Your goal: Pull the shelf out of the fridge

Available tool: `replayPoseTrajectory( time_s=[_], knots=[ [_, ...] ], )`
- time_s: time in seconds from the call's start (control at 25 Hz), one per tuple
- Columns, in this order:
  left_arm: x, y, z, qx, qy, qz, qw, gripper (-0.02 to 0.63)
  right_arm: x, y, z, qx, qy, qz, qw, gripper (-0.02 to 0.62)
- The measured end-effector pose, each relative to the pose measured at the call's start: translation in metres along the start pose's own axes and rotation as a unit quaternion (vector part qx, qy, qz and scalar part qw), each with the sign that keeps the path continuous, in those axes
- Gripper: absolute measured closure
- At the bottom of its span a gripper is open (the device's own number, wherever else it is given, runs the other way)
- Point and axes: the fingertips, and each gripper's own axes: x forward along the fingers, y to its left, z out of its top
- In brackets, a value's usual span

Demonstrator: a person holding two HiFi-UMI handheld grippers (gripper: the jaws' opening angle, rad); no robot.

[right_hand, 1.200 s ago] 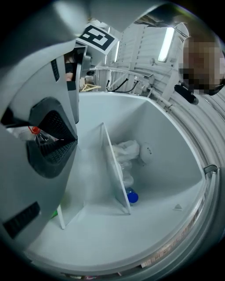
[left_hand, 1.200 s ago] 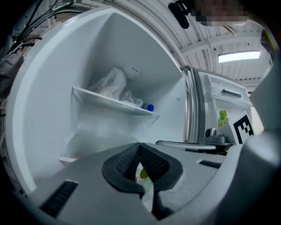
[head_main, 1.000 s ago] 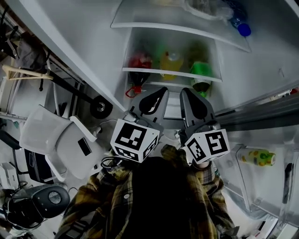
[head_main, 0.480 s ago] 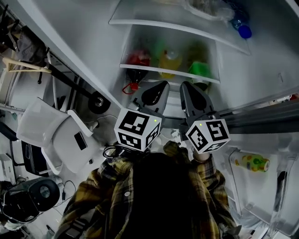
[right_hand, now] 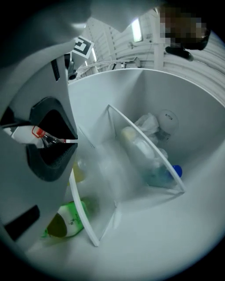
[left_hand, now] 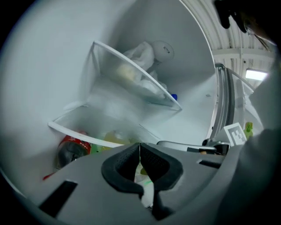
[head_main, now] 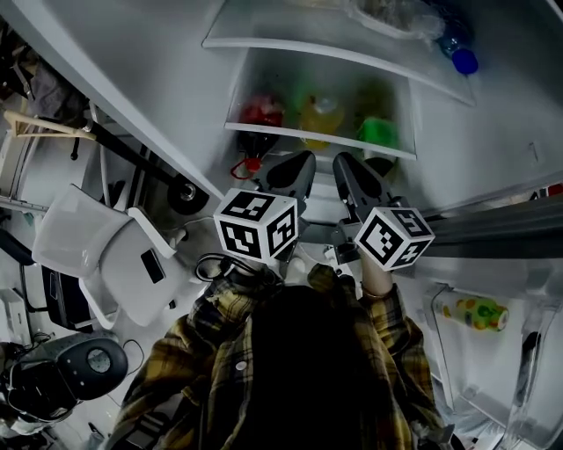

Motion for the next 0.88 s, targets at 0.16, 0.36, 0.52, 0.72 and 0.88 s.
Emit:
replayPoseTrajectory(
  time_s=[0.16, 0.36, 0.52, 0.72, 0.88],
  knots=[
    [0.004, 0.008, -0.005, -0.048, 0.005, -0.01, 0.9988, 0.6, 0.008, -0.008, -0.008, 0.031, 0.014, 0.001, 0.999, 0.574],
    [0.011, 0.017, -0.01, -0.078, 0.017, -0.014, 0.9967, 0.578, 0.016, -0.016, -0.012, 0.069, 0.015, 0.004, 0.997, 0.546],
    [0.015, 0.021, -0.013, -0.103, 0.021, -0.022, 0.9942, 0.535, 0.021, -0.022, -0.014, 0.098, 0.013, 0.011, 0.995, 0.51],
    [0.023, 0.025, -0.017, -0.129, 0.03, -0.03, 0.9908, 0.475, 0.028, -0.028, -0.018, 0.156, 0.015, 0.022, 0.987, 0.457],
    [0.029, 0.027, -0.02, -0.156, 0.03, -0.035, 0.9867, 0.43, 0.03, -0.034, -0.021, 0.188, 0.012, 0.029, 0.982, 0.448]
  ],
)
